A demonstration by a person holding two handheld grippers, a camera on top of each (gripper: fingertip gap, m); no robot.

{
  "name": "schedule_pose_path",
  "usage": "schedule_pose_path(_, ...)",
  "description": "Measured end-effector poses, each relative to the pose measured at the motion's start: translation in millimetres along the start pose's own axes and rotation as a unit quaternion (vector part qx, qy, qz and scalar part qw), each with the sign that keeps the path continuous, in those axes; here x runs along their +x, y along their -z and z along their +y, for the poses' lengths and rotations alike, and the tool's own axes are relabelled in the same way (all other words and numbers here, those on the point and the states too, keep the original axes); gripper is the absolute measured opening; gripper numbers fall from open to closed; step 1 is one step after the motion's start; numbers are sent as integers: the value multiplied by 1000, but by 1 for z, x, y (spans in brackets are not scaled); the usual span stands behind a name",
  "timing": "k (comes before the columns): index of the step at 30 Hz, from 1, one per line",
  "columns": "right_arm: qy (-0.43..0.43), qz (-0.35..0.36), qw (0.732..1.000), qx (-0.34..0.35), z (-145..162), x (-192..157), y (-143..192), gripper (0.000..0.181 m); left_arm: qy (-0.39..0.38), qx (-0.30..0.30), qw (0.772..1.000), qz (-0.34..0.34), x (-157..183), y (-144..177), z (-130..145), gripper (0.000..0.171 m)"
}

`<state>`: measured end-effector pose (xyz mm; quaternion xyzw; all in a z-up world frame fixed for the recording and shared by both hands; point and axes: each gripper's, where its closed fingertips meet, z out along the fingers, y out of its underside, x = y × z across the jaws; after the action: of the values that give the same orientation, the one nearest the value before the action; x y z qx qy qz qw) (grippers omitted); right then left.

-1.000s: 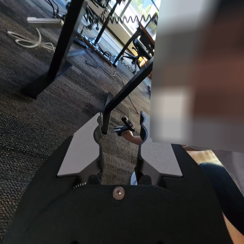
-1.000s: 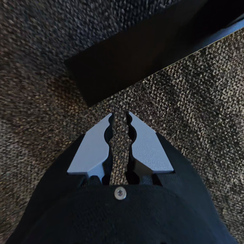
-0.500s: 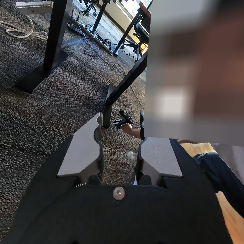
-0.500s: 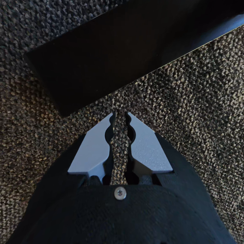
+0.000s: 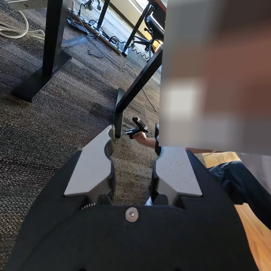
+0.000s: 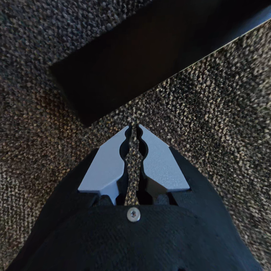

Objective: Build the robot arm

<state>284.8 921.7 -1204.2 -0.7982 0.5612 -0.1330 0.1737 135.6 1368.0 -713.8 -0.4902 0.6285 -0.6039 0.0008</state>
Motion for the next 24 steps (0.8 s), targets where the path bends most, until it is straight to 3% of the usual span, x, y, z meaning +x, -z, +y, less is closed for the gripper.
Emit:
schedule_pose_path(6,129,24,989,63,-23,-33,80,5,-9,3,999,41,26,-2,-13,54)
schedule_pose_path(9,171,8,978,117,-55,-69,148,5,-10,24,998,56,41,4,-33,54)
schedule_pose_path(13,191,-26,966,173,-107,-129,261,5,-9,57,996,65,69,23,-77,54)
schedule_pose_path(17,197,-48,955,217,-160,-193,392,5,-42,72,994,69,112,53,-144,54)
schedule_pose_path(24,162,-57,952,253,-207,-294,648,5,-147,45,981,120,227,151,-320,54)
